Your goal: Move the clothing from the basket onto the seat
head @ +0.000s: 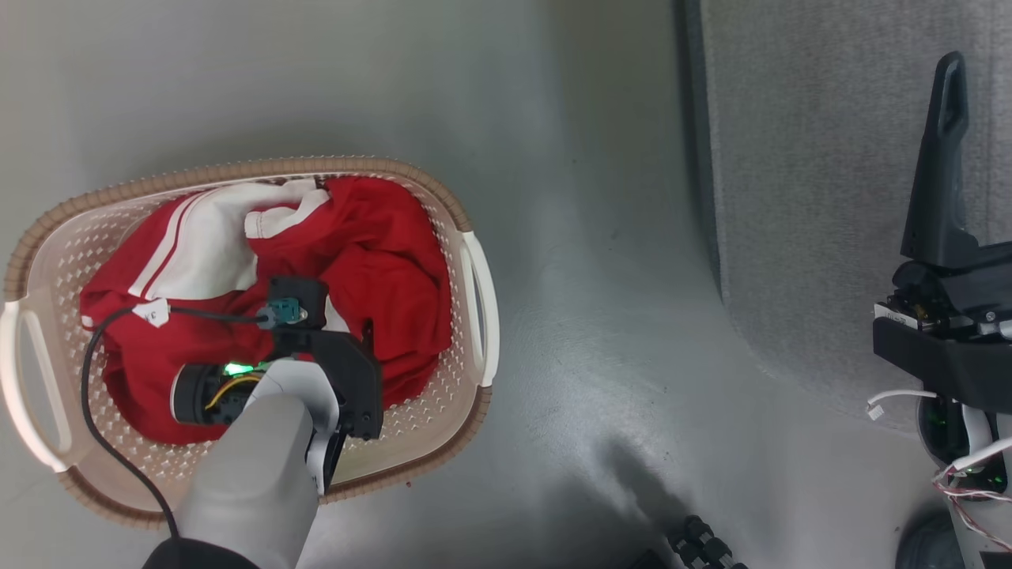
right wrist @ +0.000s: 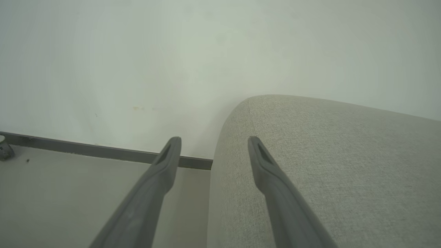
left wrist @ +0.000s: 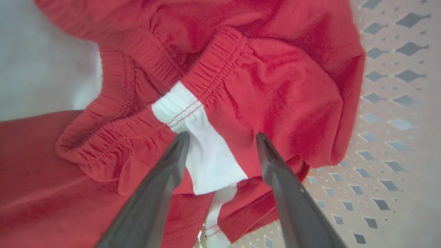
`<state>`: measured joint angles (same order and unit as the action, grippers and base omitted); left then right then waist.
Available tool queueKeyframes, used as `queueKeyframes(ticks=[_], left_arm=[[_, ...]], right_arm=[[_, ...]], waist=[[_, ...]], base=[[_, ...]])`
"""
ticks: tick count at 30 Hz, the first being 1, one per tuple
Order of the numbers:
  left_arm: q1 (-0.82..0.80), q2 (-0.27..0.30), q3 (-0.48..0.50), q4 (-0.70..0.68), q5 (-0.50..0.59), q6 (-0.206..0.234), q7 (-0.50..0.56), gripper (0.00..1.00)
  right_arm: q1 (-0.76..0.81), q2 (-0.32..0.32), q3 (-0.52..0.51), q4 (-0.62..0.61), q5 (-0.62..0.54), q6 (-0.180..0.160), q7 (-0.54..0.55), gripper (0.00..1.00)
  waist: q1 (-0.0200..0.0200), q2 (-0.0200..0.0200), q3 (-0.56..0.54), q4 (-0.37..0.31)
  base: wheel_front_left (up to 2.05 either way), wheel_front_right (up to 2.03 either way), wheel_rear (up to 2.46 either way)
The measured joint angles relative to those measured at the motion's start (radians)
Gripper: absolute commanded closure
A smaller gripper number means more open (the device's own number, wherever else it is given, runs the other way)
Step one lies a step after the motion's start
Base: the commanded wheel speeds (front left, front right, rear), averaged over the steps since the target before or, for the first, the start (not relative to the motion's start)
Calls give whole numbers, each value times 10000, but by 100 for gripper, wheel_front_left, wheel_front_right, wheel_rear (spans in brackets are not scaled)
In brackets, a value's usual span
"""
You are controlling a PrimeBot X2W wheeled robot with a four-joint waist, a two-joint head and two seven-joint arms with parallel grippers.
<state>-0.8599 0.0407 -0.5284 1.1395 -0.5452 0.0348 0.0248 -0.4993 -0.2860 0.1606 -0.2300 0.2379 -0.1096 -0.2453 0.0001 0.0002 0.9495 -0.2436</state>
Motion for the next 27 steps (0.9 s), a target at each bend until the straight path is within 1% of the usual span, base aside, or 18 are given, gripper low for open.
queueKeyframes(ticks=[2, 8, 9, 10, 11, 18, 27], left_arm=[[-133, -10, 2, 90, -6, 2, 0, 0], [-207, -10, 54, 174, -291, 6, 88, 0], [-213, -12, 63, 213, -336, 6, 88, 25], [-216, -10, 58, 247, -345, 6, 96, 58], [-221, -10, 54, 278, -347, 6, 128, 100], [-294, -13, -42, 353, -742, 8, 267, 100], [-494, -13, -234, 359, -869, 17, 272, 100]], right_arm=[[56, -31, -38, -146, -65, -50, 77, 0], [398, -31, -98, -550, -293, -59, 240, 0], [404, -29, -94, -568, -316, -59, 253, 0], [404, -29, -92, -593, -372, -59, 257, 0], [408, -29, -96, -625, -380, -61, 303, 0], [612, -29, -182, -907, -462, -61, 435, 0], [614, -13, -303, -1028, -447, -63, 606, 0]], waist=[[0, 0, 77, 48], [0, -2, 248, 197], [0, -2, 265, 215], [0, -2, 277, 226], [0, -1, 283, 232], [0, -2, 302, 231], [0, -2, 351, 267]], base=[[0, 0, 0], [0, 0, 0], [0, 0, 0], [0, 0, 0], [0, 0, 0], [0, 0, 0], [0, 0, 0]])
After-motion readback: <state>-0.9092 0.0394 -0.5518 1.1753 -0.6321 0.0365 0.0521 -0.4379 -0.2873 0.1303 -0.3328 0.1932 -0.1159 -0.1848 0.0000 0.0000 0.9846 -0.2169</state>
